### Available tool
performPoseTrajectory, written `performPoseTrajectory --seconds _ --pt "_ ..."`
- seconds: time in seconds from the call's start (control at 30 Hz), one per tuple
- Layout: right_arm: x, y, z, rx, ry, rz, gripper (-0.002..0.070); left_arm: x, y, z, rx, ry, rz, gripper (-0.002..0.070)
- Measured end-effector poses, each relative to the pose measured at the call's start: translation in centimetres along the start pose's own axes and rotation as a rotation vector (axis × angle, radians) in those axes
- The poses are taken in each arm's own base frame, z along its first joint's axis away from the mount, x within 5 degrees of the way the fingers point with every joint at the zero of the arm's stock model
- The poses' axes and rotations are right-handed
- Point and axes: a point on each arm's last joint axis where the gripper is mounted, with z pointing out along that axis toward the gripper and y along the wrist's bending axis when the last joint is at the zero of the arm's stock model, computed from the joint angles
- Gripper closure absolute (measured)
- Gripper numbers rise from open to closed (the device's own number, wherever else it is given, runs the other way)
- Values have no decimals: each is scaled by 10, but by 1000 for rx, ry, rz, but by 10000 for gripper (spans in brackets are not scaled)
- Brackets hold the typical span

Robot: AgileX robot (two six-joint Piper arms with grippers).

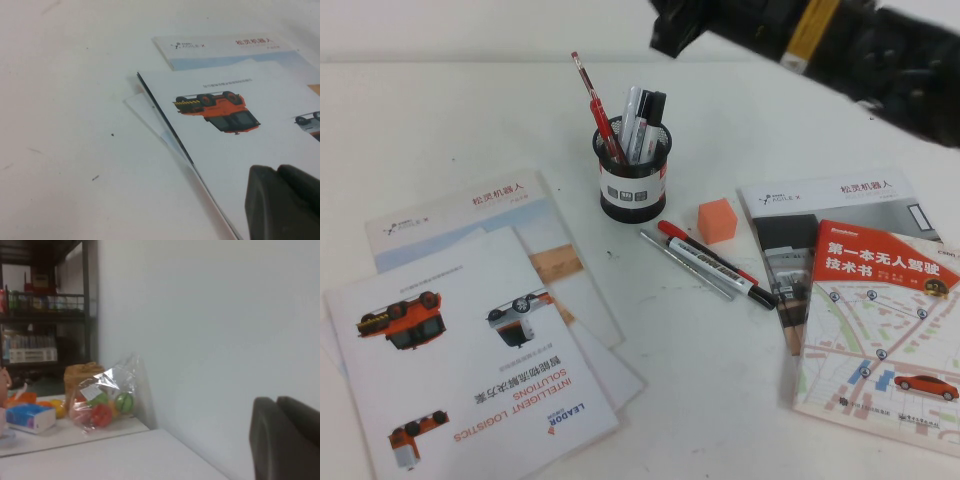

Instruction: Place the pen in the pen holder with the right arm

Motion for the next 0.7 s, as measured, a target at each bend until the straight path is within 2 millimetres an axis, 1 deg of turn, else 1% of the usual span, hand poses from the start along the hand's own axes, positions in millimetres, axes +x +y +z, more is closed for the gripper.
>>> performPoseTrajectory --seconds 0.07,0.1,0.13,0.17,0.23,0.3,0.43,0.53,0.7 --pt "-21 11 -13 42 24 -25 692 0 0 0 0 0 0 677" --pt "-24 17 -23 74 54 -31 692 0 0 0 0 0 0 677" --pt "-31 22 -31 106 71 -41 692 0 0 0 0 0 0 678" --pt "-30 26 -38 128 91 -36 693 0 0 0 0 0 0 677" --pt "-38 40 -59 186 131 -49 694 0 0 0 0 0 0 677" --pt "-40 53 -78 222 163 -50 695 0 0 0 0 0 0 677" --pt "-58 81 -115 280 167 -71 695 0 0 0 0 0 0 678" --pt "-67 97 -139 333 165 -71 695 0 0 0 0 0 0 677" --pt "-75 122 -174 395 158 -69 695 0 0 0 0 0 0 678"
